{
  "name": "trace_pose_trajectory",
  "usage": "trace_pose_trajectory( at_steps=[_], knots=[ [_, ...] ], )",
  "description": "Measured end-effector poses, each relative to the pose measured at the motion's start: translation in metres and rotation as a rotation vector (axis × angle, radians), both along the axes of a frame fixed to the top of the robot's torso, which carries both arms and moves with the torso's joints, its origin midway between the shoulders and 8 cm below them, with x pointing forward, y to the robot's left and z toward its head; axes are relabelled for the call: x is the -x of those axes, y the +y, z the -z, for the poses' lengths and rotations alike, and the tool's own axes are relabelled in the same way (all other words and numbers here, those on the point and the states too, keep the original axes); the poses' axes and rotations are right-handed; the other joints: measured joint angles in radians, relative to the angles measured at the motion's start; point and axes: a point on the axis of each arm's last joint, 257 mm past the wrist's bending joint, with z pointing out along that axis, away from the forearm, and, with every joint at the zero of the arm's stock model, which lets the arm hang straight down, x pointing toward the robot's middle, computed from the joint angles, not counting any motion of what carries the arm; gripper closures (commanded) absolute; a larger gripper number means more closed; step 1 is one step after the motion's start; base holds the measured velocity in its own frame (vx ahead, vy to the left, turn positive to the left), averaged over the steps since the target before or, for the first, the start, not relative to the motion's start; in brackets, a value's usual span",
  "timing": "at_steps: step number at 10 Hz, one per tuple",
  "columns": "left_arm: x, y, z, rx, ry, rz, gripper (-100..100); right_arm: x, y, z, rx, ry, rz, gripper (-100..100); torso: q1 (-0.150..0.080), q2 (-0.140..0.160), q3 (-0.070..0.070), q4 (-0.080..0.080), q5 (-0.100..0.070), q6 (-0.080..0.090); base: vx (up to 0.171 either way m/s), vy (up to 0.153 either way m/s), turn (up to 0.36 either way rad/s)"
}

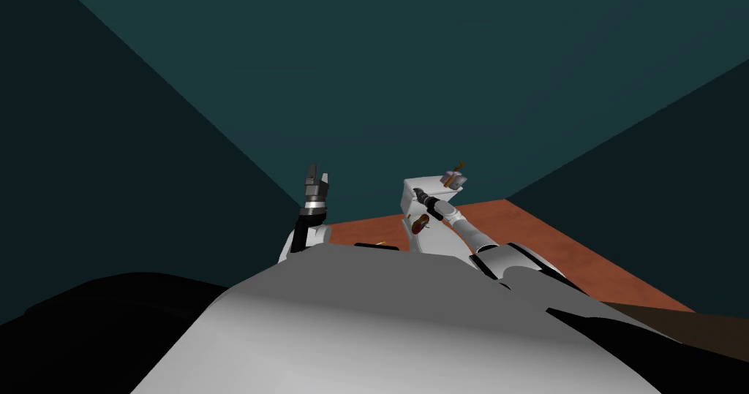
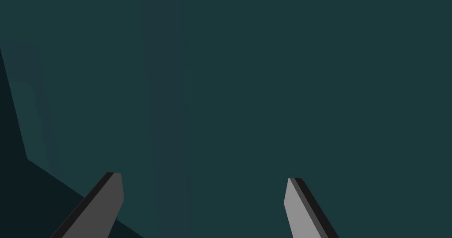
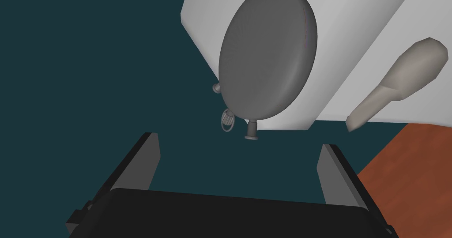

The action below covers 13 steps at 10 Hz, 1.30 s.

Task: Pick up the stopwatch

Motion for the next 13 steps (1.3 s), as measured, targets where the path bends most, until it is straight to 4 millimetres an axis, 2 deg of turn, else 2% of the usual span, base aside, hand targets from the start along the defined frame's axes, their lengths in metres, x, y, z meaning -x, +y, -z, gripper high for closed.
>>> trace_pose_trajectory(
  at_steps=[2, 3, 7, 8, 9, 13],
  knots=[
    [0.000, 0.000, 0.000, 0.000, 0.000, 0.000, 0, 0.001, 0.012, 0.000, 0.000, -0.003, -0.017, -100, -0.001, 0.000, 0.000, 0.000, 0.000, 0.000, 0.036, 0.006, -0.055],
    [0.000, 0.000, 0.000, 0.000, 0.000, 0.000, 0, 0.001, 0.012, 0.000, 0.002, -0.003, -0.019, 100, -0.001, 0.002, 0.001, 0.000, 0.000, 0.000, 0.000, 0.000, 0.000],
    [0.000, 0.000, 0.000, 0.000, 0.000, 0.000, 0, 0.001, 0.012, 0.000, 0.003, -0.003, -0.019, 100, -0.001, 0.004, 0.002, 0.001, 0.000, 0.000, 0.000, 0.000, 0.000],
    [0.000, 0.000, 0.000, 0.000, 0.000, 0.000, 0, 0.001, 0.012, 0.000, 0.003, -0.003, -0.019, 0, -0.001, 0.004, 0.002, 0.001, 0.000, 0.000, 0.000, 0.000, 0.000],
    [0.000, 0.000, 0.000, 0.000, 0.000, 0.000, 0, 0.001, 0.012, 0.000, 0.003, -0.003, -0.019, 100, -0.001, 0.004, 0.002, 0.001, 0.000, 0.000, -0.044, -0.008, 0.145],
    [0.000, 0.000, 0.000, 0.000, 0.000, 0.000, 0, -0.002, -0.019, 0.003, 0.019, 0.002, 0.022, 100, -0.002, 0.008, 0.004, 0.000, -0.002, -0.002, -0.084, -0.017, 0.160]
  ],
)
